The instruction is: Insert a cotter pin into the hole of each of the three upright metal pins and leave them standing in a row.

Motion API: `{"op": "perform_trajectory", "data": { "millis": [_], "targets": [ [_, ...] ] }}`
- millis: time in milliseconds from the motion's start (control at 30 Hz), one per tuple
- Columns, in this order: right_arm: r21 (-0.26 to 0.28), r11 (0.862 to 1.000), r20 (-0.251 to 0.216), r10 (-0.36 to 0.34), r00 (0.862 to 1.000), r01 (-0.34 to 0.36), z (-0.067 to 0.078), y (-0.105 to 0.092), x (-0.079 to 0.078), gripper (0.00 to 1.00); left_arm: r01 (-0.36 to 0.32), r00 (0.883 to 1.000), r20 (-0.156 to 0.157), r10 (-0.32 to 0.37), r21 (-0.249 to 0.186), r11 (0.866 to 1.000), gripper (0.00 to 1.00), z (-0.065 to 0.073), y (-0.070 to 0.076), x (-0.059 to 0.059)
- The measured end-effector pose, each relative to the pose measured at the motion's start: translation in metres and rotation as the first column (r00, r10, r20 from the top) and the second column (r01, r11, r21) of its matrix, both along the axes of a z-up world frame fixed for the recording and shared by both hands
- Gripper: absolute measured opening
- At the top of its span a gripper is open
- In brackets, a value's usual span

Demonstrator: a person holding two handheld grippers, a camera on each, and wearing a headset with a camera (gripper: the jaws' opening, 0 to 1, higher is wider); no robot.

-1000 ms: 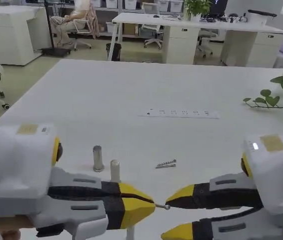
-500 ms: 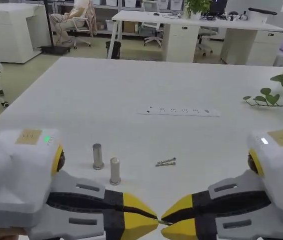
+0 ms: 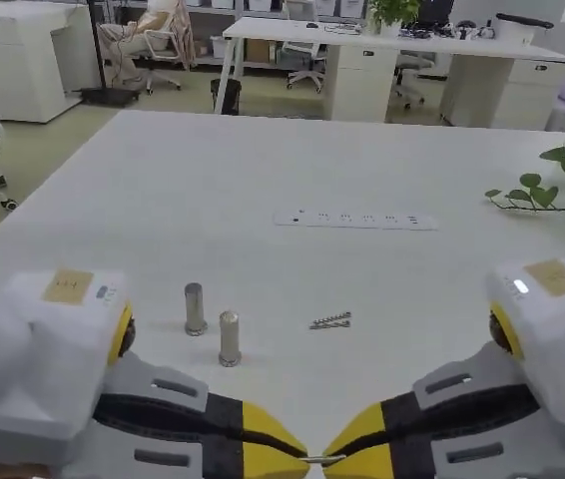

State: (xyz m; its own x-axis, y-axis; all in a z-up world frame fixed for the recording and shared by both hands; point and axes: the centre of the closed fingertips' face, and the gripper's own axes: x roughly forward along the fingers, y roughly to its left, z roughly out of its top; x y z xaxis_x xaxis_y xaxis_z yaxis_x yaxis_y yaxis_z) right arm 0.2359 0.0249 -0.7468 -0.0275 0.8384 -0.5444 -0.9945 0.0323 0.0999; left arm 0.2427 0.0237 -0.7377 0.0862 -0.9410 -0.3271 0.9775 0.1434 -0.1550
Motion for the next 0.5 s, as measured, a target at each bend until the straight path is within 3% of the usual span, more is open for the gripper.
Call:
{"op": "perform_trajectory", "data": {
  "millis": [133, 200, 267, 400, 433, 500],
  "targets": [
    [-0.015, 1.000, 0.001, 0.004, 1.000, -0.004, -0.0026, -0.0002, 0.0003, 0.03, -0.002, 1.000, -0.019, 0.002, 0.015, 1.000, 0.00, -0.0049, 0.0005, -0.0001],
    [-0.019, 1.000, 0.003, -0.001, 1.000, 0.001, -0.0038, -0.0001, 0.0019, 0.03, -0.040, 0.995, -0.087, 0.041, 0.013, 0.999, 0.00, -0.0068, 0.0008, 0.0012],
    [-0.022, 1.000, 0.001, -0.005, 1.000, 0.006, -0.0049, 0.0000, 0.0037, 0.03, -0.035, 0.998, -0.055, 0.036, 0.009, 0.999, 0.00, -0.0074, 0.0009, 0.0019],
    [-0.025, 1.000, 0.002, -0.010, 1.000, 0.010, -0.0058, 0.0000, 0.0062, 0.03, -0.060, 0.996, -0.060, 0.060, -0.001, 0.998, 0.01, -0.0078, 0.0012, 0.0049],
    [-0.025, 1.000, 0.001, -0.013, 1.000, 0.013, -0.0056, 0.0002, 0.0071, 0.03, -0.072, 0.995, -0.074, 0.071, -0.010, 0.997, 0.01, -0.0070, 0.0013, 0.0062],
    [-0.022, 1.000, 0.002, -0.015, 1.000, 0.015, -0.0047, 0.0005, 0.0083, 0.03, -0.081, 0.995, -0.068, 0.079, -0.019, 0.997, 0.02, -0.0061, 0.0018, 0.0083]
  ]
}}
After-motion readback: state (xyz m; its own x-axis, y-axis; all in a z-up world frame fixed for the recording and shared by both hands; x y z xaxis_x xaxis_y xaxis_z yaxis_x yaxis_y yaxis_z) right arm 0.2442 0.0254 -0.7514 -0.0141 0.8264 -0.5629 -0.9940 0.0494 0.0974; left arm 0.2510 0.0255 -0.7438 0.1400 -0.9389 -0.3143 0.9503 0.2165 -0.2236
